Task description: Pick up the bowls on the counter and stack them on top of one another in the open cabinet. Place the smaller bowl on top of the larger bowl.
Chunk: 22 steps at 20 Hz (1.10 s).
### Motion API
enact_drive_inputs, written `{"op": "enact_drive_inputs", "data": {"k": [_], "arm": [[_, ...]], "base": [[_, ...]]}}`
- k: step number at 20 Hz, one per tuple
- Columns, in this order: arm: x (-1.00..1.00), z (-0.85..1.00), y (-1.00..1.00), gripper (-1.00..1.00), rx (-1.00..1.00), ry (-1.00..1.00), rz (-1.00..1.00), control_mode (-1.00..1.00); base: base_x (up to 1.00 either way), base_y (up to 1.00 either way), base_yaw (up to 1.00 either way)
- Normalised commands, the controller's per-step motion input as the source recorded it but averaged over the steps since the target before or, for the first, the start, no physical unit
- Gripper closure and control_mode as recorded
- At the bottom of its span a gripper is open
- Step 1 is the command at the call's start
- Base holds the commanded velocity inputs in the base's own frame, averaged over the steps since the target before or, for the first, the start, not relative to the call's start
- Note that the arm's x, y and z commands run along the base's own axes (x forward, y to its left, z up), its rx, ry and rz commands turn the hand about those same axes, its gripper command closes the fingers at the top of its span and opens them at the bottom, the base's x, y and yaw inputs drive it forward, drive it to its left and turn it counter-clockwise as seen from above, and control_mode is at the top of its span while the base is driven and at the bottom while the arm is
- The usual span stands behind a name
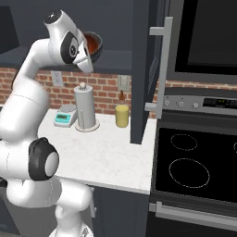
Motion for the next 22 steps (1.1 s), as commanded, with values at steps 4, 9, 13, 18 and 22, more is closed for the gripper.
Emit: {"op": "enact_drive_inputs", "data": {"k": [4,9,13,18,22], "arm": [[0.66,0.00,0.00,1.00,0.00,0.01,-0.03,-1.00],[0.59,-0.01,0.00,-1.00,0.00,0.00,-0.02,-1.00],[0.14,-0.01,0.00,-1.00,0.00,0.00,0.00,-1.00],[-0.42,0.00,0.00,-1.00,0.00,-0.03,0.00,-1.00],[-1.00,-0.21,0.00,-1.00,0.00,-0.22,0.00,-1.00]], "base": [[0.00,0.00,0.00],[0.00,0.00,0.00],[0.00,0.00,0.00],[0.00,0.00,0.00],[0.00,0.00,0.00]]}}
